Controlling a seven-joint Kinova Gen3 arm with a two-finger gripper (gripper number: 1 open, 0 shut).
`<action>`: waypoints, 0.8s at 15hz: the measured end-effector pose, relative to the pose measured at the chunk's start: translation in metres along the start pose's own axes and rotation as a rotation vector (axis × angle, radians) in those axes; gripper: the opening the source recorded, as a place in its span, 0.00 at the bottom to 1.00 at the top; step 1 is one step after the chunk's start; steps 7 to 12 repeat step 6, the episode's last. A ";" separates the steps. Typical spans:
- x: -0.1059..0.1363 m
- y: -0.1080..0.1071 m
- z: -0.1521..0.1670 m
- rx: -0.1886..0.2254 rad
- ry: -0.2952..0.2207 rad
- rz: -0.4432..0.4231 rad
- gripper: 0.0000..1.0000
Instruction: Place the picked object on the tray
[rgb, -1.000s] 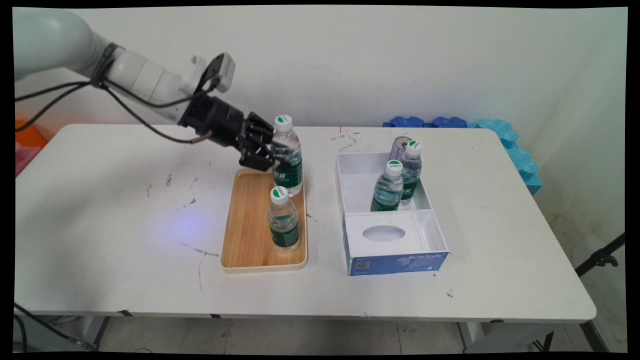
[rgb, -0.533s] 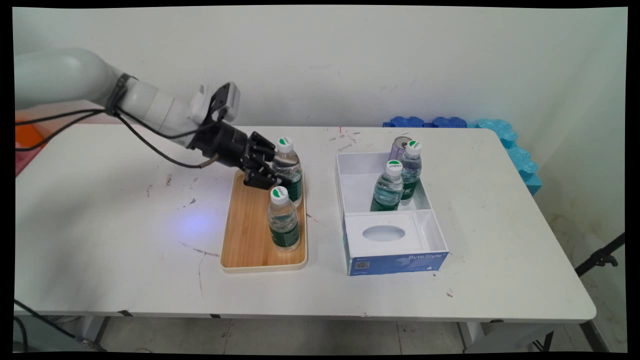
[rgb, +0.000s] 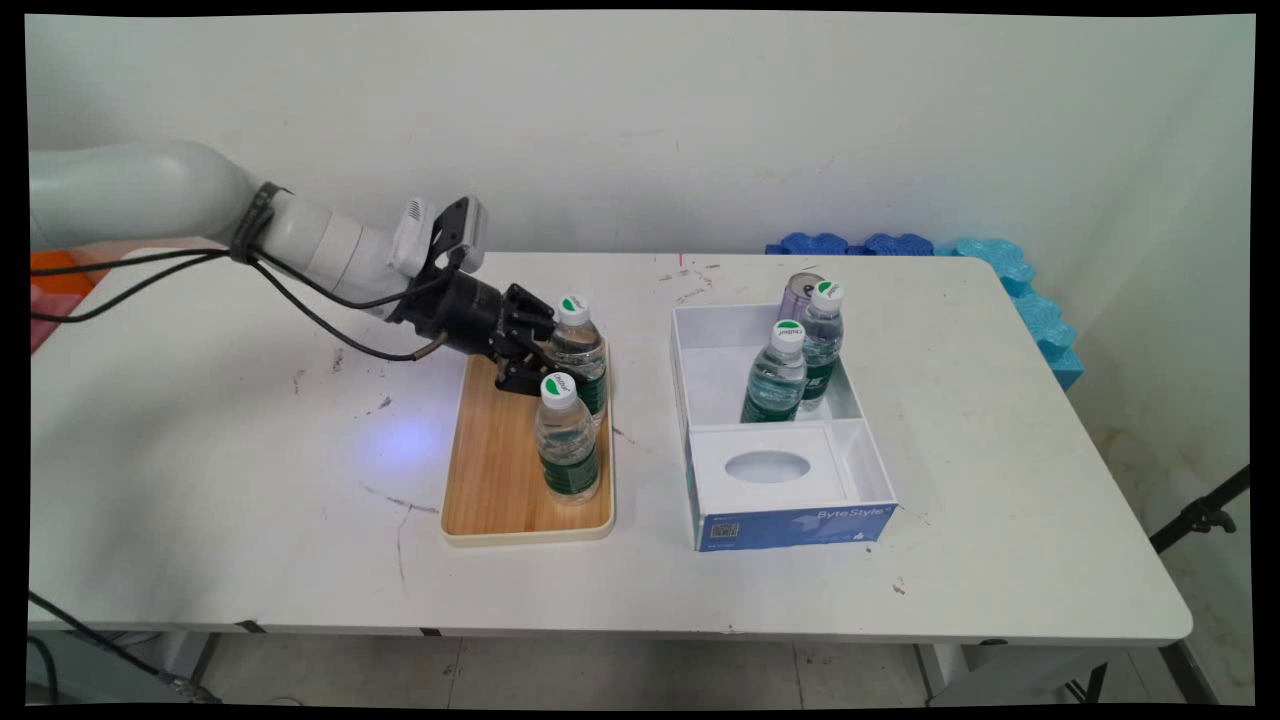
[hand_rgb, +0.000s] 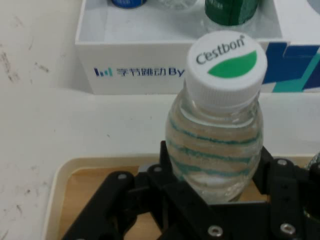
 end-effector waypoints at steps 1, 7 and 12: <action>-0.003 0.000 0.002 0.001 0.001 0.001 0.00; -0.010 -0.001 0.004 0.004 0.008 0.002 1.00; -0.010 -0.001 0.004 0.004 0.008 0.002 1.00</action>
